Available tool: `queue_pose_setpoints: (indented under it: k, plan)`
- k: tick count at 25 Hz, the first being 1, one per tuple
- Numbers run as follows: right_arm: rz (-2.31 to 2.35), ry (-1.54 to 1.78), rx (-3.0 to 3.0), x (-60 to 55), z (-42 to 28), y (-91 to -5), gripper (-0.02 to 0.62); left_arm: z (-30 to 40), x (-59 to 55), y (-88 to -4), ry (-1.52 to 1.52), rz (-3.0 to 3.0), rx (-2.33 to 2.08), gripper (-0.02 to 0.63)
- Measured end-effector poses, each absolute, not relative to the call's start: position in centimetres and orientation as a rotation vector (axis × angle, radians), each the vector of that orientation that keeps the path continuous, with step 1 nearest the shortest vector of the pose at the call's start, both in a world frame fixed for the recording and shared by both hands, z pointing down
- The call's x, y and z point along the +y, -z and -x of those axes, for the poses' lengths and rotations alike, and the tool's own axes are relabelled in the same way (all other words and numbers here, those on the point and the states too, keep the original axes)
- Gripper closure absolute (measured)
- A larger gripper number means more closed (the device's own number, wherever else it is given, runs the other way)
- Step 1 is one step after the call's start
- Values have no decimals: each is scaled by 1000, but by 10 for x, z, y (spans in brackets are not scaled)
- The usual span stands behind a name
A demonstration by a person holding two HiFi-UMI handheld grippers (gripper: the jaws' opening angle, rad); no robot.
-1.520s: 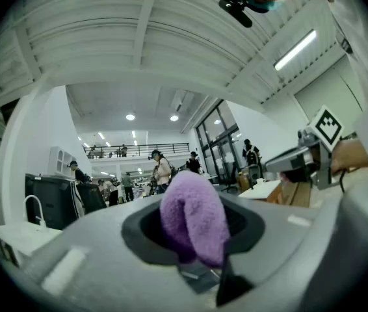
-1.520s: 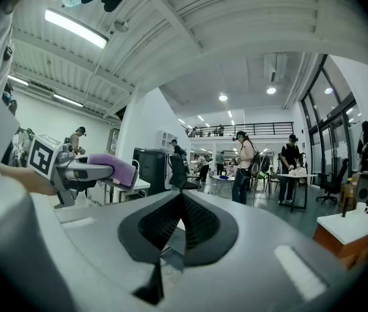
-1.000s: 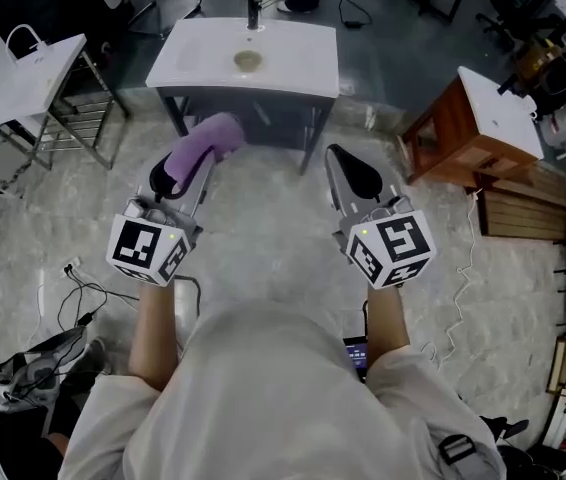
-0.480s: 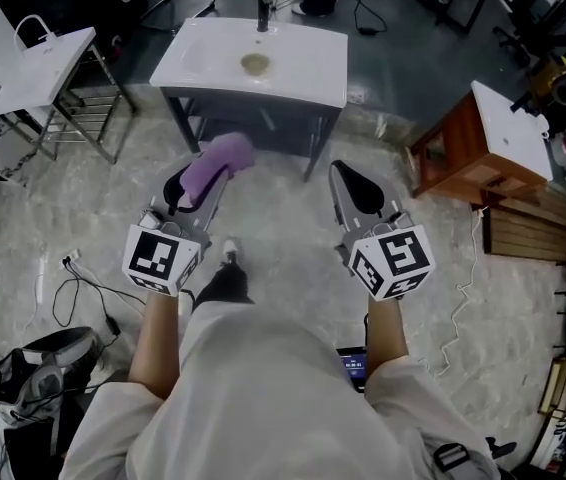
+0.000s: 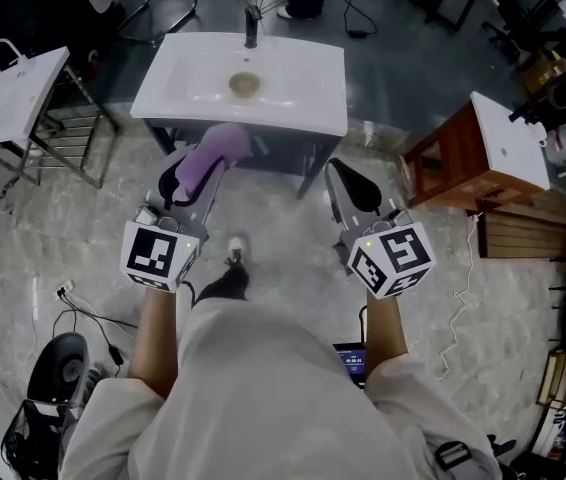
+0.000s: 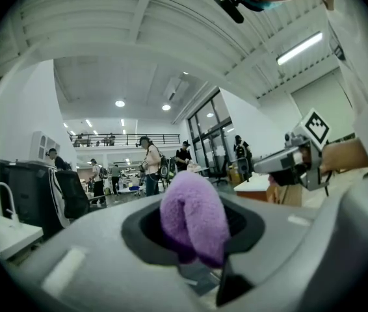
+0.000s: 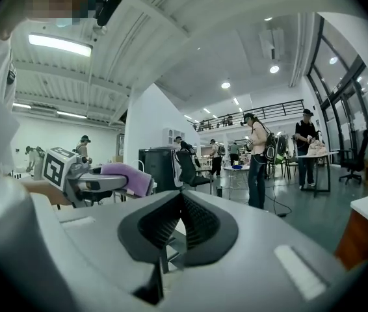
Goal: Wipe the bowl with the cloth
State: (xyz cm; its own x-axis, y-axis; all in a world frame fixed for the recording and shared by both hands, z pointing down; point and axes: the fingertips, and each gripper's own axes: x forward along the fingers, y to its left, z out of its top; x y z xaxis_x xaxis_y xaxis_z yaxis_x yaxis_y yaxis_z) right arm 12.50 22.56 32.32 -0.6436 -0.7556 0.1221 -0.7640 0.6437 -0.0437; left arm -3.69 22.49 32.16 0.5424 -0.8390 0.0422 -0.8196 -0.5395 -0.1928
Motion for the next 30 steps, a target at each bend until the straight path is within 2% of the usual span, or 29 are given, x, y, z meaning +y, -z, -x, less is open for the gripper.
queue_pose_setpoints:
  k: [22,30]
  plan:
    - [-1262,-80,-2731,15,-48,-316,592,104,9,-334,231,2703,1404,477]
    - [-1192,-190,-2681,-44,-18,-338,592,129,-38,-344,263,2720,1420,477]
